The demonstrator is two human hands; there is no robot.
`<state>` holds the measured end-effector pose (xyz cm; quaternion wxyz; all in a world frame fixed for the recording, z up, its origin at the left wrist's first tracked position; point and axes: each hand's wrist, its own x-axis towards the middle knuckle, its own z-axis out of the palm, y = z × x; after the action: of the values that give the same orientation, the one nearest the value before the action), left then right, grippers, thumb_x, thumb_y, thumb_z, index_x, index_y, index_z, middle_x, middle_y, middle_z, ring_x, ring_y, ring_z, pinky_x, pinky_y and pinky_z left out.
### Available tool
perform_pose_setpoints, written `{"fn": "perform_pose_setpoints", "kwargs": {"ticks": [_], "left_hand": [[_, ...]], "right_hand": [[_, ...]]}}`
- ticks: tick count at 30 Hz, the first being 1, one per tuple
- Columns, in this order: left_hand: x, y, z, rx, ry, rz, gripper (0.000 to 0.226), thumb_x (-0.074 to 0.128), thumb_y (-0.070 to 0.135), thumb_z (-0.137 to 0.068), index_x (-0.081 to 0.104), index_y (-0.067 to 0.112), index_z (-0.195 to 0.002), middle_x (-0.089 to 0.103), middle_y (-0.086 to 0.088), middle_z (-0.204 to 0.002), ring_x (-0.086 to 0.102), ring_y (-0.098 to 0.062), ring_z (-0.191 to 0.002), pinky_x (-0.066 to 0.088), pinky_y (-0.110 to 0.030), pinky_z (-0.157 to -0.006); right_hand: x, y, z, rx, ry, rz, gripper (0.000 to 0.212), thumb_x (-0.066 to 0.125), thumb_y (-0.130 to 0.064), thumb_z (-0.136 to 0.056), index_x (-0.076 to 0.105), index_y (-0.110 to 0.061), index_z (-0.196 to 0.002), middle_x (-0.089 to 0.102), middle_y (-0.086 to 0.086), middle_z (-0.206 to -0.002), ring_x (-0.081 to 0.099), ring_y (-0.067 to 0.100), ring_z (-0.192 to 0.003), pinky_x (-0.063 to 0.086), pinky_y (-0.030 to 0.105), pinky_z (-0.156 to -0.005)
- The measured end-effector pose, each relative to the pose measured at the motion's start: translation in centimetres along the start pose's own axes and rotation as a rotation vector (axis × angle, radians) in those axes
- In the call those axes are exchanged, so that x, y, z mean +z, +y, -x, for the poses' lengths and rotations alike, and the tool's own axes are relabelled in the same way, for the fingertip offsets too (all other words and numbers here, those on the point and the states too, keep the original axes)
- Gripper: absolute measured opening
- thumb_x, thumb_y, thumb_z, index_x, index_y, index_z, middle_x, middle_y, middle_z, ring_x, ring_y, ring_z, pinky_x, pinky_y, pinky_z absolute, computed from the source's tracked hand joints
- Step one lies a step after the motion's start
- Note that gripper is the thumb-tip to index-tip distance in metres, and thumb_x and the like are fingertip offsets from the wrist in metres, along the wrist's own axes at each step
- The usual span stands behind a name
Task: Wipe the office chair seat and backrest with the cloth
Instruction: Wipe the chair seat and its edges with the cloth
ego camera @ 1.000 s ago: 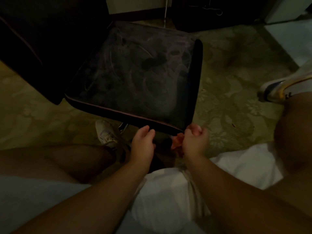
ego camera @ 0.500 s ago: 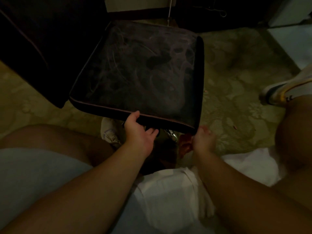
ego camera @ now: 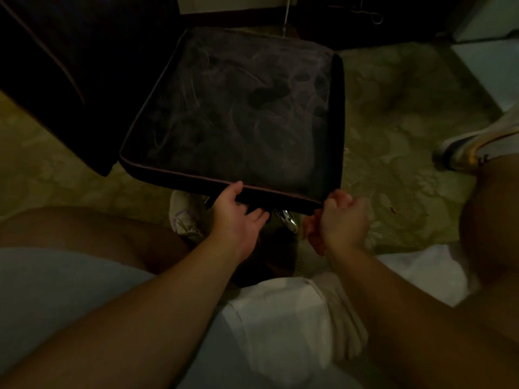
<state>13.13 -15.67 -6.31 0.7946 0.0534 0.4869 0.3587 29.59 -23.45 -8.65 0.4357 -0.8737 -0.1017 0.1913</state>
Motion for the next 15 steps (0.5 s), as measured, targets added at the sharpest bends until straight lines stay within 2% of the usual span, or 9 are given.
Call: {"fn": "perform_pose_setpoints", "kwargs": {"ticks": [2,4,6,8,9,10,11,12,15], "left_hand": [[0.2,-0.2,0.2,-0.010,-0.012,-0.031,0.052,0.058,0.034,-0.100,0.042,0.029,-0.149,0.044,-0.021,-0.158,0.045,-0.050,-0.142,0.037,-0.056,-0.116],[0.5,-0.3,0.4,-0.014,-0.017,-0.031,0.056,0.057,0.037,-0.101,0.039,0.028,-0.153,0.039,-0.022,-0.161,0.043,-0.051,-0.143,0.039,-0.055,-0.113],[0.7,0.2,0.7,-0.018,-0.001,0.005,0.071,0.058,0.040,-0.100,0.028,0.025,-0.163,0.030,-0.024,-0.166,0.040,-0.052,-0.145,0.037,-0.056,-0.117],[0.8,0.8,0.7,-0.032,0.017,0.059,0.078,0.061,0.042,-0.099,0.025,0.023,-0.165,0.026,-0.025,-0.167,0.039,-0.052,-0.146,0.036,-0.059,-0.119],[0.9,0.9,0.8,-0.036,0.023,0.080,0.079,0.062,0.044,-0.098,0.025,0.024,-0.165,0.027,-0.024,-0.167,0.039,-0.051,-0.146,0.036,-0.059,-0.118],[1.0,1.0,0.8,-0.031,0.038,0.095,0.078,0.062,0.044,-0.098,0.026,0.025,-0.165,0.030,-0.024,-0.166,0.041,-0.050,-0.145,0.038,-0.060,-0.116],[1.0,1.0,0.9,-0.016,0.067,0.104,0.076,0.062,0.043,-0.098,0.028,0.025,-0.164,0.035,-0.021,-0.164,0.043,-0.049,-0.144,0.039,-0.060,-0.114],[1.1,1.0,0.9,0.012,0.103,0.104,0.072,0.062,0.041,-0.098,0.032,0.026,-0.162,0.044,-0.018,-0.158,0.046,-0.047,-0.142,0.042,-0.059,-0.110],[1.1,1.9,1.0,0.150,0.214,0.046,0.061,0.064,0.036,-0.095,0.045,0.030,-0.153,0.057,-0.003,-0.133,0.051,-0.035,-0.138,0.046,-0.055,-0.103]], "right_hand": [[0.3,-0.2,1.7,-0.286,-0.130,0.154,0.014,0.067,-0.021,-0.095,0.054,-0.023,-0.102,0.055,-0.008,-0.088,0.054,0.006,-0.073,0.032,0.014,-0.057],[0.6,0.1,2.5,-0.431,-0.284,0.291,0.012,0.066,-0.028,-0.095,0.055,-0.027,-0.099,0.051,-0.014,-0.080,0.048,0.002,-0.067,0.028,0.016,-0.056],[0.2,0.3,1.4,-0.291,-0.225,0.233,0.010,0.065,-0.031,-0.097,0.065,-0.022,-0.102,0.059,-0.012,-0.081,0.062,0.013,-0.073,0.036,0.020,-0.055],[-1.2,0.3,-1.1,-0.018,-0.057,-0.036,0.015,0.063,-0.033,-0.095,0.068,-0.021,-0.104,0.071,-0.002,-0.080,0.075,0.024,-0.076,0.053,0.026,-0.054],[-2.0,-0.1,-2.3,0.058,-0.003,-0.152,0.019,0.061,-0.037,-0.093,0.067,-0.023,-0.103,0.075,0.004,-0.082,0.077,0.028,-0.074,0.062,0.037,-0.057],[-2.5,-0.4,-3.4,0.095,-0.001,-0.207,0.021,0.059,-0.040,-0.092,0.065,-0.023,-0.103,0.077,0.010,-0.083,0.077,0.033,-0.069,0.063,0.047,-0.056],[-2.6,-1.0,-4.1,0.090,-0.048,-0.213,0.021,0.056,-0.039,-0.095,0.064,-0.021,-0.103,0.077,0.014,-0.081,0.076,0.036,-0.063,0.061,0.048,-0.052],[-2.3,-1.5,-4.2,0.057,-0.115,-0.155,0.022,0.055,-0.036,-0.098,0.064,-0.017,-0.103,0.077,0.015,-0.079,0.074,0.037,-0.061,0.058,0.043,-0.049],[-0.6,-2.3,-2.3,-0.104,-0.146,0.125,0.034,0.065,-0.045,-0.097,0.061,-0.012,-0.106,0.071,0.006,-0.088,0.070,0.027,-0.078,0.054,0.036,-0.068]]}}
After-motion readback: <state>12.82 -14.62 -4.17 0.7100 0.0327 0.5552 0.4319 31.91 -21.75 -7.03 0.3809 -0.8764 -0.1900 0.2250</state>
